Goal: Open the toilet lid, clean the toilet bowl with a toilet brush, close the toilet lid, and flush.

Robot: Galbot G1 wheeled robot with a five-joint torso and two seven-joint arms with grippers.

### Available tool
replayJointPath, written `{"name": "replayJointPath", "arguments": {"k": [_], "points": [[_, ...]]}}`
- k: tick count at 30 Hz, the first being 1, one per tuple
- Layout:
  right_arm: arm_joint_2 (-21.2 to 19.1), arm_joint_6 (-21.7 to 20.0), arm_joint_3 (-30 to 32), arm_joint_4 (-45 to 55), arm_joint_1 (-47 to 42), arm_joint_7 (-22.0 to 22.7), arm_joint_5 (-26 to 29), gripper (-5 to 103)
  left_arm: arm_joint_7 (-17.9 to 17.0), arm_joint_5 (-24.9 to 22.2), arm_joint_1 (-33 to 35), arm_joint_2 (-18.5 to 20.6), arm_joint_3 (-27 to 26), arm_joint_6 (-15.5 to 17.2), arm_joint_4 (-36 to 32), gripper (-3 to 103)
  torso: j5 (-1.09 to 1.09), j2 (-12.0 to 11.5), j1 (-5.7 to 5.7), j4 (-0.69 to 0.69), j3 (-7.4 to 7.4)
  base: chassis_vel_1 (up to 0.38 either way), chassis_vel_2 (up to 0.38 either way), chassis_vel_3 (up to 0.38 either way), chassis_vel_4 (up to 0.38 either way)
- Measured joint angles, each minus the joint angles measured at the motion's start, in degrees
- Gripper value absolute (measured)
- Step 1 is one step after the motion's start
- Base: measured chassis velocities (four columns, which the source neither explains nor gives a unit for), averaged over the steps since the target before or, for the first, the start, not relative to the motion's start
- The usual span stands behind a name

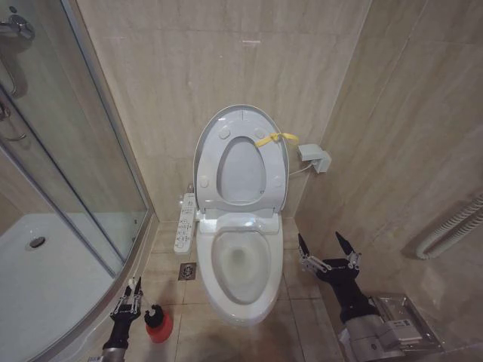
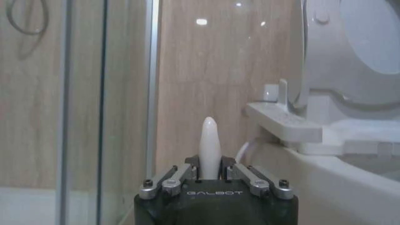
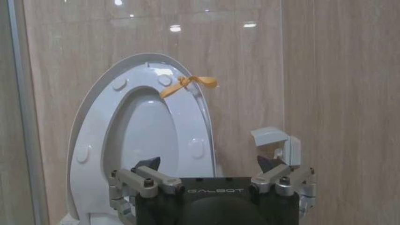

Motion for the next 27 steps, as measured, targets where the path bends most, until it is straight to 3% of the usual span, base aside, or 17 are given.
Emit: {"name": "replayJointPath", "arguments": {"k": [8, 27], "points": [[0.00, 0.00, 0.00, 0.00, 0.00, 0.00, 0.00, 100, 4.70, -0.32, -3.46, -0.09, 1.21, 0.07, 5.94, 21, 0.01, 0.00, 0.00, 0.00, 0.00, 0.000, 0.000, 0.000, 0.000], [0.00, 0.00, 0.00, 0.00, 0.00, 0.00, 0.00, 100, 7.82, -0.62, -3.88, 0.46, -0.30, 0.22, 8.98, 21, 0.00, 0.00, -0.01, 0.00, 0.00, 0.000, 0.000, 0.000, 0.000]]}}
